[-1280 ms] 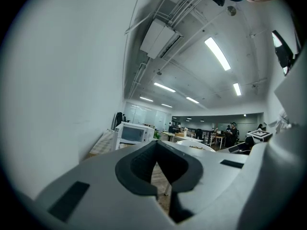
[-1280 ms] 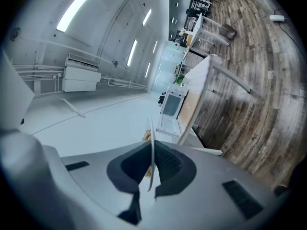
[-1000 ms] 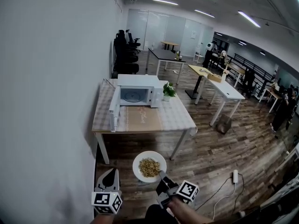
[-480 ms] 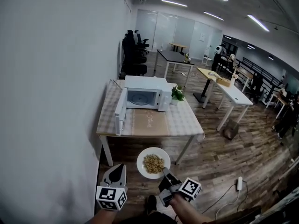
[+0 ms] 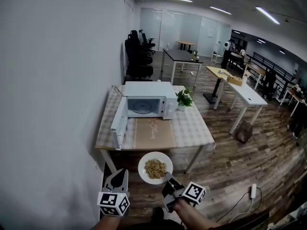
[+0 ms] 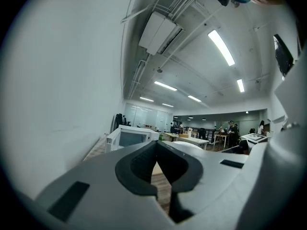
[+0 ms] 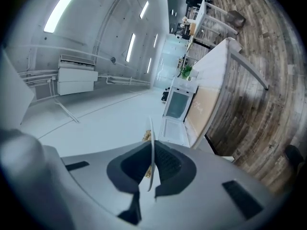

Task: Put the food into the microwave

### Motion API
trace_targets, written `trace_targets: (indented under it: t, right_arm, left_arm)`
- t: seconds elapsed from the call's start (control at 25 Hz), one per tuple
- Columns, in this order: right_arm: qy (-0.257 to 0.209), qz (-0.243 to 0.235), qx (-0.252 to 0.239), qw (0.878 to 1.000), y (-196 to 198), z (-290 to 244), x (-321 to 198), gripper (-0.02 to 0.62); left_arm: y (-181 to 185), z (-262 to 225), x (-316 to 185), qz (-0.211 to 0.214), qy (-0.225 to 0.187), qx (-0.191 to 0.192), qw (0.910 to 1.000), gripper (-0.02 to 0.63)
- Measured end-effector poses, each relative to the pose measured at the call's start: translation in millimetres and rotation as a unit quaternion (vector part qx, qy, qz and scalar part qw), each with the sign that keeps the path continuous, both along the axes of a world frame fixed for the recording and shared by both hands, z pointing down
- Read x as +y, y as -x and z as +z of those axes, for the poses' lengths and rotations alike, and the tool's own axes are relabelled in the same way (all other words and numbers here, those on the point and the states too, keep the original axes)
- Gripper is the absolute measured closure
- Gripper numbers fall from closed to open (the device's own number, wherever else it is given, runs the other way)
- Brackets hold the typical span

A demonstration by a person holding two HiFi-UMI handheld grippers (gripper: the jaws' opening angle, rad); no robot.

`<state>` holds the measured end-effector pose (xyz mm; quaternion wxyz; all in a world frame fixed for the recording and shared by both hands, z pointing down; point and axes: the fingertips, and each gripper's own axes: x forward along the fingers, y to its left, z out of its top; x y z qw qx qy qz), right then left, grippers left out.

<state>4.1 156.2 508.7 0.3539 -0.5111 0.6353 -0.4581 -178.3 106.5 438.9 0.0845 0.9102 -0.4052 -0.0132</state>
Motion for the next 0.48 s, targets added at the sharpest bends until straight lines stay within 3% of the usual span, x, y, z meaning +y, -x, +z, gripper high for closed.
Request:
trace_targets:
  t: [0.48]
  right_arm:
    - [0.002, 0.000, -0.022, 1.000, -69, 6, -74, 0.578]
  left_arm:
    - [-73, 1, -73, -0.005, 0.006, -0.027, 0.9996, 0.597]
